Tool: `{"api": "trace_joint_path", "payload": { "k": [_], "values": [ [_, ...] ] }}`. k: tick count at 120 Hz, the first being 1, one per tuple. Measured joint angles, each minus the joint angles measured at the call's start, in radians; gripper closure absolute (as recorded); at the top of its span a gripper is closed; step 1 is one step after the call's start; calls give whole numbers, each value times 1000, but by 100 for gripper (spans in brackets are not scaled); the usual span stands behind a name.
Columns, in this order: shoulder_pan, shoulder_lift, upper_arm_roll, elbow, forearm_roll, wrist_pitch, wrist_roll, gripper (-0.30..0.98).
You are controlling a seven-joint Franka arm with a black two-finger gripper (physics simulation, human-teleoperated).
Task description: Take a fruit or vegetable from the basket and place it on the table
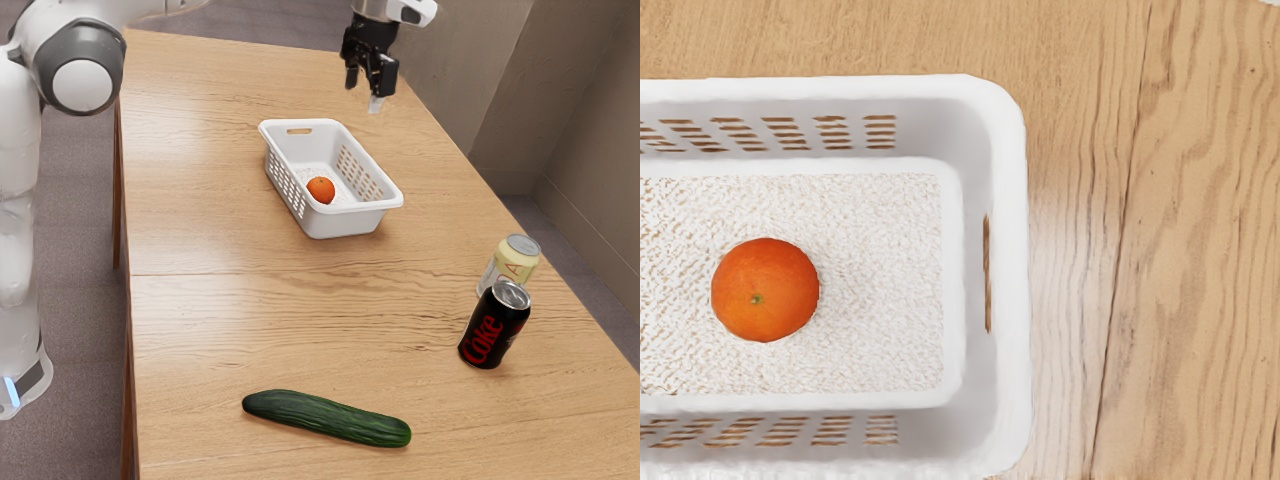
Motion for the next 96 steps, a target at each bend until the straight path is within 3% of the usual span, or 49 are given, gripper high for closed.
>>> {"api": "trace_joint_path", "payload": {
  "k": [39,65,78,96],
  "values": [
    [6,-40,6,81,-25,-80,22,0],
    [-11,-75,-29,138,16,-94,31,0],
    [-59,-44,38,137,38,-97,34,0],
    [50,-7,88,132,35,-92,38,0]
  ]
}}
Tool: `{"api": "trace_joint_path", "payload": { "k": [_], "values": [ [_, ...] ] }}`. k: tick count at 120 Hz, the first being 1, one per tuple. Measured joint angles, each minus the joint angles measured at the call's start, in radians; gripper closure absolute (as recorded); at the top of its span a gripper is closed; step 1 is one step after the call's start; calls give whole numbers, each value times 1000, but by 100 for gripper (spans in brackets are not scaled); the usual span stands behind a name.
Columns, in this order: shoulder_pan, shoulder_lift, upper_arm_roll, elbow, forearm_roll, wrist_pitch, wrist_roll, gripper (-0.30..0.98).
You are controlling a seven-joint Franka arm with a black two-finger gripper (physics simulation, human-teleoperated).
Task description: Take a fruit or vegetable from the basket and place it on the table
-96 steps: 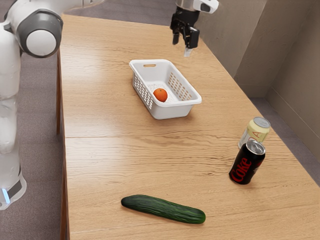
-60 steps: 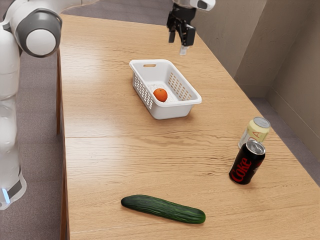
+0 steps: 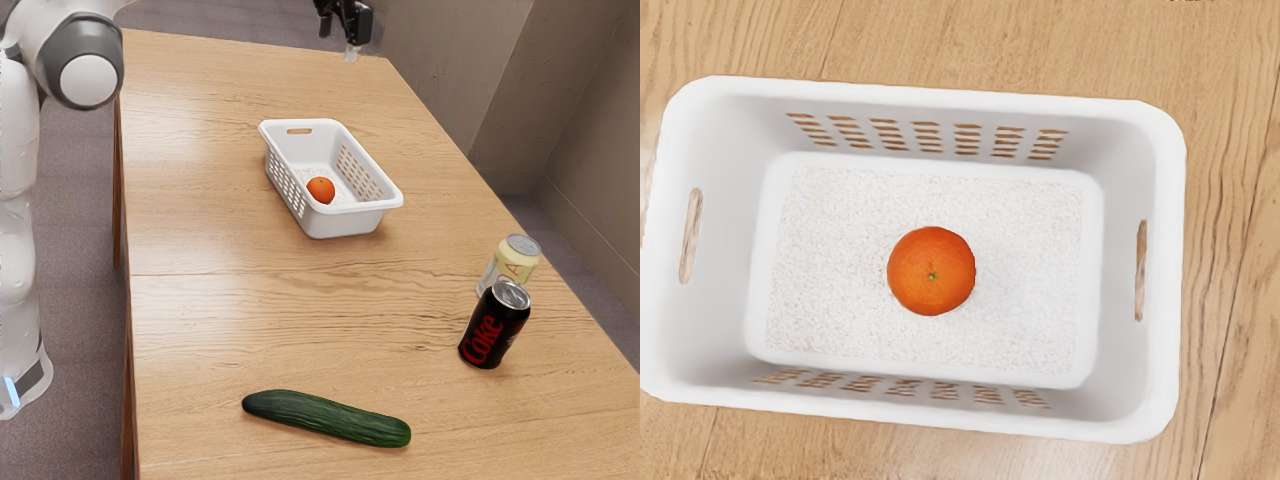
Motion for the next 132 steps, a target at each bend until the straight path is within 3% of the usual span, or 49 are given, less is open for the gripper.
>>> {"api": "trace_joint_path", "payload": {
  "k": [30,52,75,132],
  "values": [
    [-2,71,0,-6,-12,15,4,0],
    [0,41,1,-273,-31,124,7,0],
    [-1,22,-2,-428,-36,233,8,0],
    [11,36,23,-513,-21,369,22,0]
  ]
}}
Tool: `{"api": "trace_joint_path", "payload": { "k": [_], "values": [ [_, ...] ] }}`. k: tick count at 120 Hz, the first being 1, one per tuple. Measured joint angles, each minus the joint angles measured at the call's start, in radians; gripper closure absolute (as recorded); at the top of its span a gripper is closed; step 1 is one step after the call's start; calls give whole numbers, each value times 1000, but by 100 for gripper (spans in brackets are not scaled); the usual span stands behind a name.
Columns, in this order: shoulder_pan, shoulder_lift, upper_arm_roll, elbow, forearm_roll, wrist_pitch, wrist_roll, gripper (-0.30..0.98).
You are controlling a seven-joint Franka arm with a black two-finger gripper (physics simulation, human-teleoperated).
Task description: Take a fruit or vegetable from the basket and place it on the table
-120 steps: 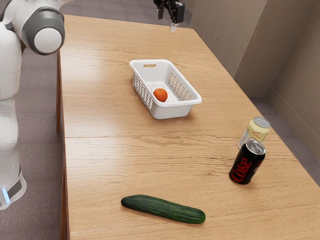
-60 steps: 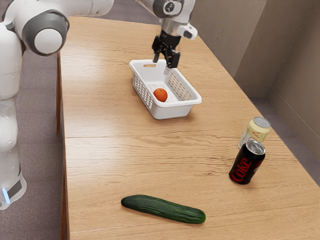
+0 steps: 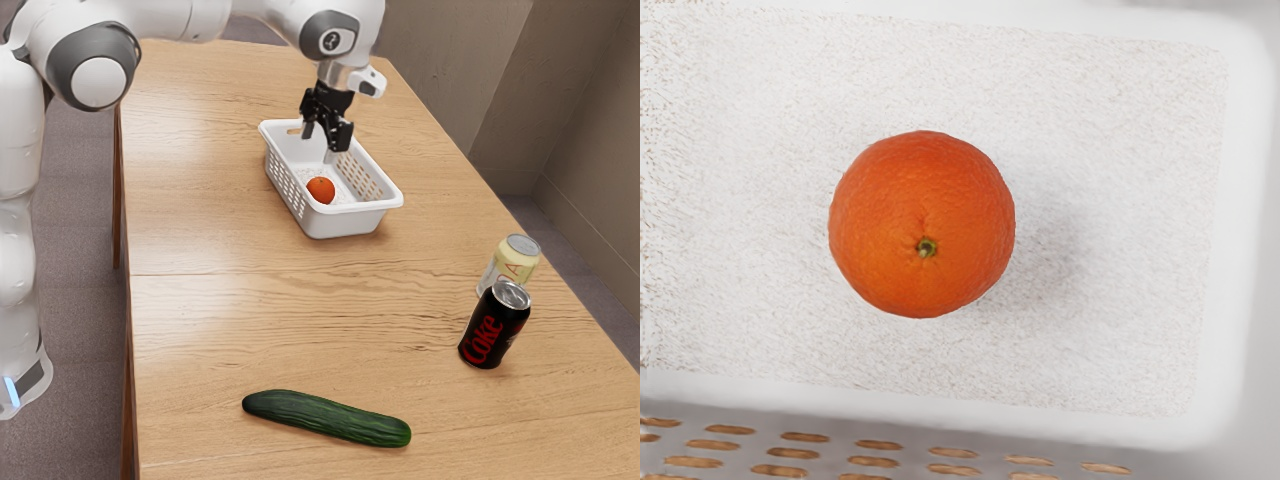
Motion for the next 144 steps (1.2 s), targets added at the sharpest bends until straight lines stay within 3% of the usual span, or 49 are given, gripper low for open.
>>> {"api": "trace_joint_path", "payload": {
  "k": [144],
  "values": [
    [31,113,-10,-21,-14,124,58,0]
  ]
}}
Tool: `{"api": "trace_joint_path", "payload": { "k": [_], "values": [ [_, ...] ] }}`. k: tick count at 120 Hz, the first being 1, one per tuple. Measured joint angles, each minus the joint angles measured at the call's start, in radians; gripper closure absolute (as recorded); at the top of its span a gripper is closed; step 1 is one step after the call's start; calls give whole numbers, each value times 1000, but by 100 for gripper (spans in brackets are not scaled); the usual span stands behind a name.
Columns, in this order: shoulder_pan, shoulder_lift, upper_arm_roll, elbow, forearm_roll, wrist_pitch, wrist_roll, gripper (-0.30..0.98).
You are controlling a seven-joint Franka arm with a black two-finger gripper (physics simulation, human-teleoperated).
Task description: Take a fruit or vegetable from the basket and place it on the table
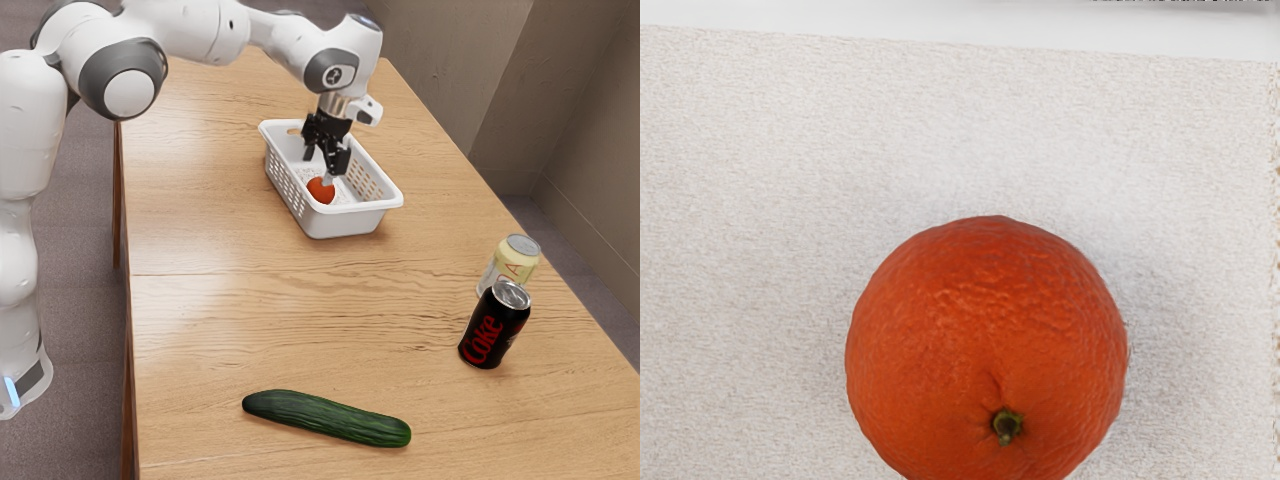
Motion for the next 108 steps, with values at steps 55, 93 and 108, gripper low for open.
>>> {"api": "trace_joint_path", "payload": {
  "k": [55,93,108],
  "values": [
    [8,78,0,34,-20,19,7,0],
    [9,110,1,47,-41,23,10,0],
    [9,120,1,47,-44,28,11,0]
  ]
}}
